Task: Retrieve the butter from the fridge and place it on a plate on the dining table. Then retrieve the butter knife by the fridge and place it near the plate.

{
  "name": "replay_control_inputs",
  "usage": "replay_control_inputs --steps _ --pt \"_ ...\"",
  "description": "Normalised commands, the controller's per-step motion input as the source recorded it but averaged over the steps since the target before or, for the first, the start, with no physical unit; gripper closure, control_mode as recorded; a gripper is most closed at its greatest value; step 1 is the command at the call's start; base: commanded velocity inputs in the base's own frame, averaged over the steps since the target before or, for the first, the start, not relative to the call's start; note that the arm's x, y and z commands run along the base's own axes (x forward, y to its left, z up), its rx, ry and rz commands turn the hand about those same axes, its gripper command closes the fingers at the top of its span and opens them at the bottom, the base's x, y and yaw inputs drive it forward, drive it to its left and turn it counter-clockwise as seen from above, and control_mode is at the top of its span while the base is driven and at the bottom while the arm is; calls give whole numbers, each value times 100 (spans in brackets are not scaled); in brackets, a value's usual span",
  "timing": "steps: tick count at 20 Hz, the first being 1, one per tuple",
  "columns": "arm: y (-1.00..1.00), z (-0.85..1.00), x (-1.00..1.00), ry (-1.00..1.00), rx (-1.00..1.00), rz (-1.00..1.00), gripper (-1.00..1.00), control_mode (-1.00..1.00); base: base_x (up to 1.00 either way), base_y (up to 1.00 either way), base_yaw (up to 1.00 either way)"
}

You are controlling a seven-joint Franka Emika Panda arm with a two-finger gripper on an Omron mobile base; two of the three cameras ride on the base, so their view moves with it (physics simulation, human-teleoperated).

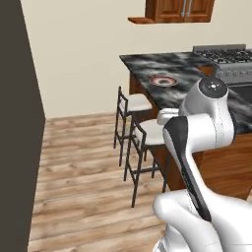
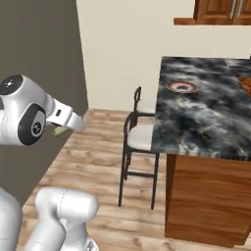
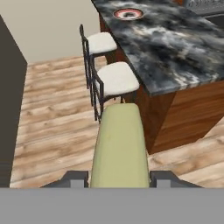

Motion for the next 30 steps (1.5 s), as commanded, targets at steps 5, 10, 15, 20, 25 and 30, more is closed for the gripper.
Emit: replay_control_inputs --steps 5,10,15,20,25,30 --pt "0 0 0 0 0 0 100 100 39 100 -60" --pt "0 0 0 0 0 0 100 100 68 100 -58" --pt "0 0 0 0 0 0 100 100 72 100 -54" --pt "0 0 0 0 0 0 100 100 67 100 -48" --pt "0 0 0 0 0 0 100 100 57 100 -43" --pt "0 0 0 0 0 0 100 100 22 100 -42"
